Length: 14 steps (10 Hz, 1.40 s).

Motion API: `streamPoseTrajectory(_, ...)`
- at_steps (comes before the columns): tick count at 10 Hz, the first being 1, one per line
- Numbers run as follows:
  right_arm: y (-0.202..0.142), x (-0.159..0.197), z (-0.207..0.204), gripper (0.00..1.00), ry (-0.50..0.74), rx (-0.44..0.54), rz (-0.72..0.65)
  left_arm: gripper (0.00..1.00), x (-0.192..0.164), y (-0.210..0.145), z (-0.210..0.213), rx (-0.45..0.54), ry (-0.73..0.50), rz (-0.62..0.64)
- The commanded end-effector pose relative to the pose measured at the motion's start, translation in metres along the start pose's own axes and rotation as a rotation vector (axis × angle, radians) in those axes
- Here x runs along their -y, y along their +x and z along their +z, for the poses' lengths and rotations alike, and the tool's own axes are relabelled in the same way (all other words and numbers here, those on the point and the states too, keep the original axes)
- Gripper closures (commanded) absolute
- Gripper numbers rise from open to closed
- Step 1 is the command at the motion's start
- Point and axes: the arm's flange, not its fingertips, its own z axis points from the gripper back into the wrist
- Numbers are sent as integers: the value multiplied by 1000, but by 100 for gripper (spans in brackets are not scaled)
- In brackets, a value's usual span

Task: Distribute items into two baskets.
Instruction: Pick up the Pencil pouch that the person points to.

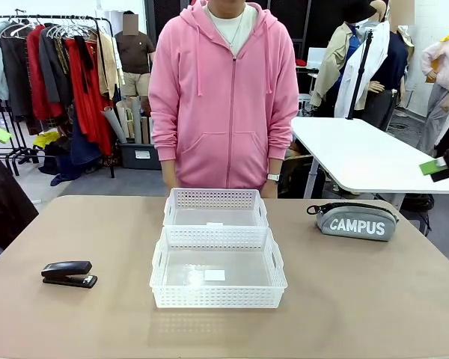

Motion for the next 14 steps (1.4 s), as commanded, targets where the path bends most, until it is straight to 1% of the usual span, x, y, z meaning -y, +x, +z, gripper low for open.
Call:
streamPoseTrajectory(1, -14, -7, 6, 0, 10, 62, 16, 0, -3, -5, 2, 35, -20, -30)
streamPoseTrajectory(2, -21, -7, 12, 0, 2, 73, 9, 0, -5, -7, 7, 59, -57, -42)
streamPoseTrajectory(3, -26, -8, 19, 0, -6, 86, 9, 0, -6, -6, 9, 58, -34, -55)
streamPoseTrajectory(7, -38, -9, 31, 0, -24, 122, -1, 0, -7, -8, 13, 110, -99, -76)
streamPoseTrajectory(9, -38, -9, 30, 0, -15, 127, 1, 0, -8, -8, 13, 107, -91, -68)
streamPoseTrajectory(10, -34, -7, 36, 0, -40, 91, -24, 0, -8, -9, 13, 109, -121, -81)
streamPoseTrajectory(11, -34, -7, 36, 0, -40, 91, -24, 0, -5, -7, 11, 93, -76, -53)
streamPoseTrajectory(14, -34, -7, 36, 0, -40, 91, -24, 0, -5, -7, 11, 93, -76, -53)
